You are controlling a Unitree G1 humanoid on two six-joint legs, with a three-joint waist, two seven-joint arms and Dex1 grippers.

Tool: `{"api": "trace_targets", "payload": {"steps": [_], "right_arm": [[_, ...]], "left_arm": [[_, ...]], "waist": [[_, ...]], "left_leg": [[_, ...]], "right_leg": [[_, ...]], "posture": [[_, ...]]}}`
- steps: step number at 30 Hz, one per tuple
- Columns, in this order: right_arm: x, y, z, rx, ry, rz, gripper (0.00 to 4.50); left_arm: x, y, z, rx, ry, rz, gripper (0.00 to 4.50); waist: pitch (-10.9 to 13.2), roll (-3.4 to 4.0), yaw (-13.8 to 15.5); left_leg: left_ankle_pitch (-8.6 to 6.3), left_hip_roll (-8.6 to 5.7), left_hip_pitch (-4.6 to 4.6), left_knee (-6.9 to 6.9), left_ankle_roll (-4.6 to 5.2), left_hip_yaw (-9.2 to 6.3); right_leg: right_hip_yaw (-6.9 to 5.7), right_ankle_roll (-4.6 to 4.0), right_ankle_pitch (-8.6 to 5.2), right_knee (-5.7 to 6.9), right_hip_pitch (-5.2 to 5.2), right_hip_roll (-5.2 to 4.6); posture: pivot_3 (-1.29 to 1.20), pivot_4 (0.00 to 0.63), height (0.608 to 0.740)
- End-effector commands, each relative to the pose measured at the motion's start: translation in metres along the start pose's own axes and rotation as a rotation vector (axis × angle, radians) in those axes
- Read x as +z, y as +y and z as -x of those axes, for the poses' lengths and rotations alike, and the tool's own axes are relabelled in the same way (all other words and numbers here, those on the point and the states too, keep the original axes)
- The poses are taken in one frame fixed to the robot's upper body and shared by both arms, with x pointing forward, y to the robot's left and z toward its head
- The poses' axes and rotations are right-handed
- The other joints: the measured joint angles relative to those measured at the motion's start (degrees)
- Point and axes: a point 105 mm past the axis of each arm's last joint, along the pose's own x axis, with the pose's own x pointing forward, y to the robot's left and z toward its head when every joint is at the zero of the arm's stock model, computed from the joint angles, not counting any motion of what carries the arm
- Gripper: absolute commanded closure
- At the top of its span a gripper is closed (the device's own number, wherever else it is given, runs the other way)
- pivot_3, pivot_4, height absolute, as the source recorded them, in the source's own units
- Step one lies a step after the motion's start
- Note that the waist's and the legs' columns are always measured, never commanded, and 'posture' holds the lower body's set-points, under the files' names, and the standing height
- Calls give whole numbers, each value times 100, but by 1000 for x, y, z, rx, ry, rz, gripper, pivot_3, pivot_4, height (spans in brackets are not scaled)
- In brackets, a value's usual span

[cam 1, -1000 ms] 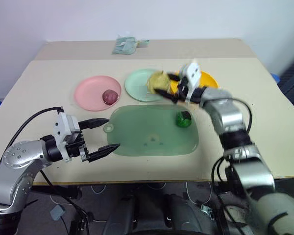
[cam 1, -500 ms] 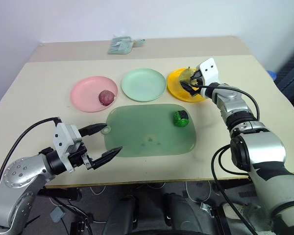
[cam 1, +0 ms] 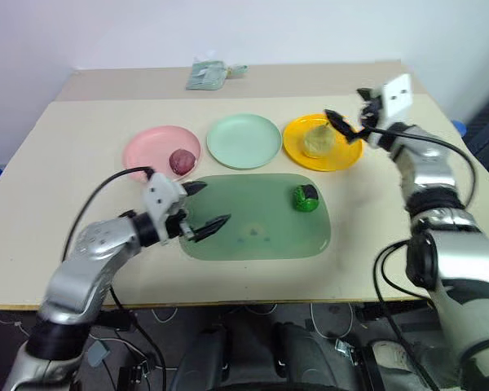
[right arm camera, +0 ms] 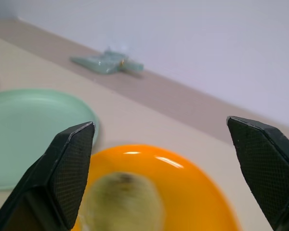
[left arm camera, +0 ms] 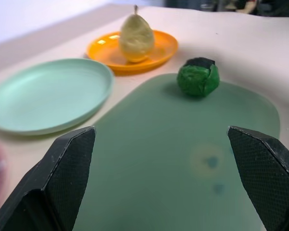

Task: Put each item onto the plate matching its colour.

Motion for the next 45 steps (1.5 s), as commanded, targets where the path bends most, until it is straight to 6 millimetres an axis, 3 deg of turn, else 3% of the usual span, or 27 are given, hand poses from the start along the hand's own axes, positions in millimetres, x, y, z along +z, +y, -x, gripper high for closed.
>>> {"api": "trace_targets", "payload": {"steps": [1,7,15,20,26,41,45], "right_arm": [[25,0,43,62,-49,6,27],[15,21,126,55,117,-37,27],[9,58,190,-20,256,-86,27],[12,78,200,-43,275,-88,27],[13,91,196,-53,262,-99,27],[17,95,181,-27,223,-94,27],[19,95,178,-21,218,-89,0]], "left_arm": [[0,2,-24,-74,-13,-16,0],[2,6,-59,-205,-35,-25,0],[5,7,-93,-334,-39,-57,0],[8,3,-115,-391,-46,-71,0],[12,-13,-136,-482,-46,-102,0],[6,-32,-177,-433,39,-140,0],[10,-34,-184,-406,24,-136,1247]], "waist": [[0,1,54],[2,11,119],[3,2,133],[7,-9,121],[12,-16,124],[15,-24,131],[15,-24,126]], "left_leg": [[-1,2,-2,3,1,-3],[-1,4,-1,17,3,8],[-2,5,-2,32,5,10],[-4,4,-3,39,9,9],[-5,4,-3,39,12,10],[-8,3,-5,50,19,10],[-9,3,-5,49,19,10]], "right_leg": [[-4,0,0,-3,0,-1],[8,2,0,15,-4,-3],[9,4,-1,15,3,-3],[6,7,-1,11,8,-3],[4,10,-2,10,8,-1],[-2,22,-3,12,13,0],[-3,24,-4,13,13,1]], "posture": [[0,150,740],[0,150,740],[0,150,740],[0,150,740],[0,150,740],[0,150,740],[0,150,740]]}}
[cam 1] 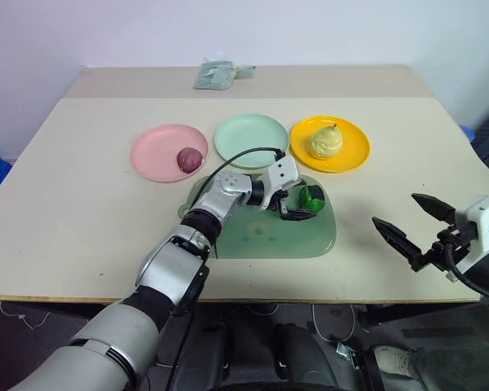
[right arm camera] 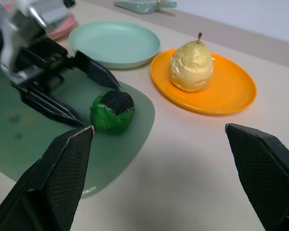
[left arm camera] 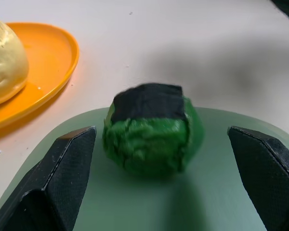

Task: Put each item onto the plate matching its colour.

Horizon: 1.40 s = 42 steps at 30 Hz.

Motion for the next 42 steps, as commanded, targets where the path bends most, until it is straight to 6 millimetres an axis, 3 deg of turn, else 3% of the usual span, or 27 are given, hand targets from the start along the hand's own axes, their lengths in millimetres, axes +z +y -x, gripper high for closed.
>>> {"api": "trace_targets", "payload": {"steps": [1,2,6,10,16,19,26,29,31,32,38,42], "right_arm": [[12,3,-2,12,-35,32,0],[12,3,-3,13,-36,33,0],[13,4,-6,16,-39,38,0],[14,4,-12,19,-52,44,0],[13,5,-24,49,-69,42,0],[14,3,-31,68,-79,45,0],[11,-2,-40,105,-91,58,0],[10,-1,-44,120,-97,59,0],[9,0,-47,131,-101,58,0],[9,0,-48,136,-103,57,0],[12,6,-59,171,-128,56,0],[17,19,-66,216,-151,38,0]], "left_arm": [[18,9,-2,46,-46,-55,1717],[20,11,-1,68,-56,-53,2219],[29,33,10,203,-114,11,2219],[34,99,61,687,-193,222,2219],[19,138,121,1082,-190,386,2219],[15,139,123,1116,-204,443,2219],[19,133,106,1039,-184,426,2219],[20,132,102,1019,-179,428,1234],[19,131,101,1027,-164,411,221],[19,132,101,1034,-168,410,56],[30,131,107,979,-288,396,56],[29,117,125,870,-379,276,56]], "waist": [[0,0,-8],[0,0,-8],[0,0,-4],[6,-10,-12],[4,-10,-1],[6,-13,55],[6,-14,144],[6,-14,136],[5,-12,130],[5,-12,124],[5,-12,126],[3,-8,86]], "left_leg": [[0,0,0,0,0,0],[0,0,0,0,0,0],[0,0,1,0,0,0],[0,1,0,3,0,-1],[-1,-7,3,7,0,0],[-2,-12,1,21,2,-1],[-7,-19,-4,46,9,0],[-8,-18,-4,45,9,0],[-8,-18,-4,46,9,0],[-8,-18,-4,45,9,1],[-8,-17,-4,45,9,1],[-8,-16,-3,43,8,2]], "right_leg": [[0,0,0,1,0,0],[0,0,0,1,0,0],[1,0,0,2,0,0],[2,1,0,8,-2,0],[1,10,-6,27,-6,-3],[-2,10,-6,37,-6,-4],[-4,15,-4,45,-2,-3],[-4,14,-4,45,-2,-4],[-3,14,-4,45,-2,-6],[-2,14,-4,45,-2,-5],[-1,14,-4,47,-3,-6],[6,13,-4,47,-6,-7]], "posture": [[0,150,740],[0,150,740],[0,150,740],[0,150,740],[0,150,740],[0,150,740],[0,150,740],[0,150,740],[0,150,740],[0,150,740],[0,150,740],[0,150,740]]}}
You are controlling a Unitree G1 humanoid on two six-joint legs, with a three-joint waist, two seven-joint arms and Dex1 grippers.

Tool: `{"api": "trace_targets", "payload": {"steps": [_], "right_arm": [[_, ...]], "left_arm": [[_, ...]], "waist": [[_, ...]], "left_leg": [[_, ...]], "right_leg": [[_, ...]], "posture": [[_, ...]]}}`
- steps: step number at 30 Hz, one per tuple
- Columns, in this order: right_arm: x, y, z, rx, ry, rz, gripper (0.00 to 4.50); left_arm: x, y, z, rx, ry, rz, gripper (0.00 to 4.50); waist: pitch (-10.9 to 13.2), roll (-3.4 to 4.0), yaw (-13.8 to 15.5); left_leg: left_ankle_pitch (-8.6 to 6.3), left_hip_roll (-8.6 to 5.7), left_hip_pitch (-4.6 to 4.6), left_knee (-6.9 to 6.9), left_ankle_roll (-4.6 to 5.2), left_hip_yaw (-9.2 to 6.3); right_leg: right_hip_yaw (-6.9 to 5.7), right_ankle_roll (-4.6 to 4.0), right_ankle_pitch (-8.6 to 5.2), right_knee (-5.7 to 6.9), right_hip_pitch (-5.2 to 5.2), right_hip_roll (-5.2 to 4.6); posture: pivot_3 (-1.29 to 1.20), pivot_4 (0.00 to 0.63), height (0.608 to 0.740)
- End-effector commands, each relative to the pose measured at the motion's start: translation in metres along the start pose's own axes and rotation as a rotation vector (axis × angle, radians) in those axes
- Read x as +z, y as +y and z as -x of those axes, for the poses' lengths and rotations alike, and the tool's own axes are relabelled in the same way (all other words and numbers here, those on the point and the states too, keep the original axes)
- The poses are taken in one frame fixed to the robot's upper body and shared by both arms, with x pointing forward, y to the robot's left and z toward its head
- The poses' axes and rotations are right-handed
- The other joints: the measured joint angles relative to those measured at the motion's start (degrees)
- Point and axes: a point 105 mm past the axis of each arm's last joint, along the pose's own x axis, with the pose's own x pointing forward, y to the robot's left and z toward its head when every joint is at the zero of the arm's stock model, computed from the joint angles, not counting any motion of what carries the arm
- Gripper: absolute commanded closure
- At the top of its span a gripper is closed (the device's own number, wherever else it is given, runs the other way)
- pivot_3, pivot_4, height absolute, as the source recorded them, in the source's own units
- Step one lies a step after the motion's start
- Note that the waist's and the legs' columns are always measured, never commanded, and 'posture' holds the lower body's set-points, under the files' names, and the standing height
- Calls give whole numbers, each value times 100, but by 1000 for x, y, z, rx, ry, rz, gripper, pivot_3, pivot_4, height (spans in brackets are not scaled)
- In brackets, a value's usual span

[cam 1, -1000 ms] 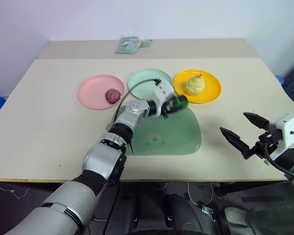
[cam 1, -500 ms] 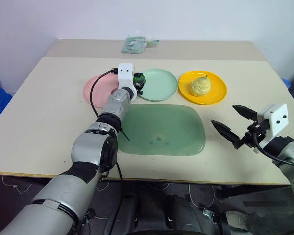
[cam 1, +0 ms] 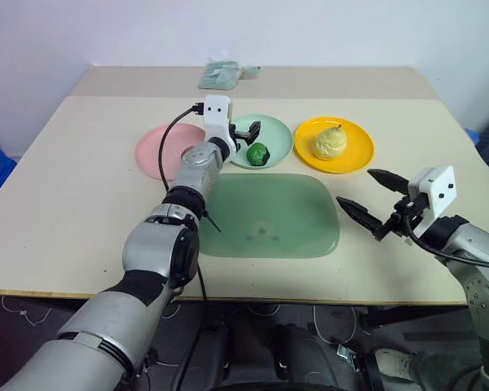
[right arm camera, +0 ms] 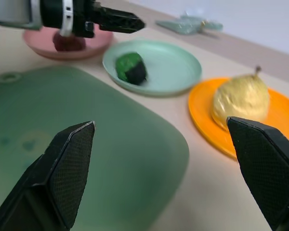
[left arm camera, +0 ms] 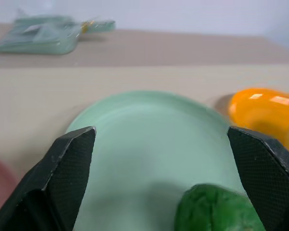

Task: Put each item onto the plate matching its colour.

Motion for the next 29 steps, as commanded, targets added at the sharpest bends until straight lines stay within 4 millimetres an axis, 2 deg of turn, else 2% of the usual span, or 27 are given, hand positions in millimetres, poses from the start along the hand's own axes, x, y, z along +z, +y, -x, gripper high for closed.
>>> {"api": "trace_targets", "payload": {"steps": [1,5,8,9,11,13,16,20,24,29], "right_arm": [[7,10,-7,34,-38,12,0],[3,20,-14,36,-56,-2,0],[-5,20,-14,-18,-50,5,0],[-8,18,-14,-48,-50,9,0],[-11,14,-11,-81,-49,7,0],[-20,12,-5,-124,-23,0,0],[-31,7,4,-160,12,3,0],[-53,-6,21,-226,76,12,0],[-66,-18,32,-265,105,27,0],[-71,-26,36,-272,106,46,0]], "left_arm": [[17,10,27,-115,-118,-82,56],[10,19,97,-222,-107,-225,56],[15,27,148,-191,-166,-323,56],[15,31,162,-172,-166,-345,56],[13,32,175,-156,-143,-347,56],[8,40,200,-146,-87,-345,56],[9,39,221,-129,-59,-355,56],[-1,39,249,-105,4,-352,56],[-4,36,258,-97,15,-343,56],[-12,38,265,-97,33,-313,56]], "waist": [[-1,2,-32],[-4,7,-180],[-5,7,-148],[-6,6,-108],[-10,7,-59],[-16,0,-18],[-19,2,-5],[-20,2,20],[-20,2,34],[-20,3,18]], "left_leg": [[0,1,1,-2,-1,0],[0,5,2,-21,-4,3],[0,6,-1,-25,-7,2],[0,5,0,-24,-7,2],[-1,5,4,-21,-8,-1],[0,4,5,-13,-8,0],[-3,6,7,-17,-3,3],[-2,7,8,-13,-3,4],[-2,9,8,-13,-2,5],[-2,13,9,-13,-2,7]], "right_leg": [[7,-1,0,0,-1,-1],[28,-5,-1,2,-15,-2],[30,-8,-2,1,-20,-4],[29,-8,-2,1,-17,-8],[25,-14,-1,-5,-6,-11],[24,-34,-9,-7,-4,-12],[25,-35,-10,-9,-4,-12],[25,-38,-11,-11,0,-12],[21,-40,-13,-14,4,-11],[21,-42,-15,-15,4,-8]], "posture": [[0,150,740],[0,150,740],[0,150,740],[0,150,740],[0,150,740],[0,150,740],[0,150,740],[0,150,740],[0,150,740],[0,150,740]]}}
